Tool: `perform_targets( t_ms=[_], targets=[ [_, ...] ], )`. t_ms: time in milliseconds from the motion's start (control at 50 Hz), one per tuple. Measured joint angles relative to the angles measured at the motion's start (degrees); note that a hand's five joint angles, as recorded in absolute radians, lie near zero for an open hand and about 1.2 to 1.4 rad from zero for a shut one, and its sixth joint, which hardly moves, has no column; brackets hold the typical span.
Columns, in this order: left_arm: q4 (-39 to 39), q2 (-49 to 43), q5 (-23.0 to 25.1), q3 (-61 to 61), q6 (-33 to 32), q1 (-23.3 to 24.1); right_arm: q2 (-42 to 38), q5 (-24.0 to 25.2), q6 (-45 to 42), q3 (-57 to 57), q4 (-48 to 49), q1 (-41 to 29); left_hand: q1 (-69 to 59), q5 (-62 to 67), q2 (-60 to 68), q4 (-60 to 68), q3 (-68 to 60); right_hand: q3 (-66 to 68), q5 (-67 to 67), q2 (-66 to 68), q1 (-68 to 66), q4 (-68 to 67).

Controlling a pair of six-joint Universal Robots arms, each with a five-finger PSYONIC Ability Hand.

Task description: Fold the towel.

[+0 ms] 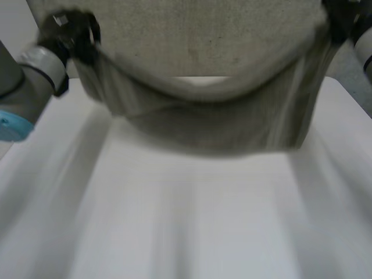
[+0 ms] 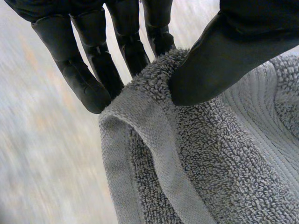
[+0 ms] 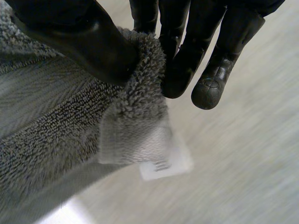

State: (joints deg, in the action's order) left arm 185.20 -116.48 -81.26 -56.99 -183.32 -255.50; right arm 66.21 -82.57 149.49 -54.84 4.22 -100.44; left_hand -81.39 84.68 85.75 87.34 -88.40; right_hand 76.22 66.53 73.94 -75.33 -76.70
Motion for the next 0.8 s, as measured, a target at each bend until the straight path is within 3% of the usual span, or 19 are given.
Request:
perform_targets(
  t_ms=[40,100,180,240,420,660,800],
  targets=[
    [2.2,2.9,-0.1,0.6,2.9,-0.4,3.7,-0.1,1.6,-2.5,6.6,-0.2,0.0,0.0,0.0,0.0,0.0,0.0,0.0,0.0,0.0,0.0],
    [3.7,5.8,0.0,0.4,6.1,-0.9,6.9,0.7,2.8,-5.2,9.3,0.0,0.0,0.0,0.0,0.0,0.0,0.0,0.1,0.0,-0.1,0.0],
    [3.0,8.3,0.3,-1.5,8.9,-1.7,9.2,3.0,3.3,-8.4,5.8,0.3,0.0,0.0,0.0,0.0,0.0,0.0,0.2,0.0,-0.2,0.0],
    [0.0,8.4,1.0,-4.4,9.6,-2.1,9.0,5.3,2.3,-10.7,-2.0,0.4,0.0,0.0,0.0,0.0,-0.1,0.3,0.2,0.0,-0.2,0.0],
    [-8.5,7.3,5.5,-18.0,6.3,-3.3,6.8,6.7,-6.0,-17.7,-21.2,0.6,0.0,0.0,0.3,0.2,-0.1,0.6,0.2,0.0,-0.2,0.0],
    [-9.5,13.1,11.6,-27.6,3.8,-5.7,11.6,6.5,-2.5,-20.4,-21.1,0.8,0.0,0.0,0.3,0.2,-0.2,0.6,0.2,0.0,-0.2,0.0],
    [-8.1,6.9,10.9,-26.3,3.3,-5.3,6.8,6.5,-1.5,-20.1,-20.6,0.4,0.0,0.0,0.3,0.2,-0.2,0.6,0.2,0.0,-0.2,0.0]
  ],
)
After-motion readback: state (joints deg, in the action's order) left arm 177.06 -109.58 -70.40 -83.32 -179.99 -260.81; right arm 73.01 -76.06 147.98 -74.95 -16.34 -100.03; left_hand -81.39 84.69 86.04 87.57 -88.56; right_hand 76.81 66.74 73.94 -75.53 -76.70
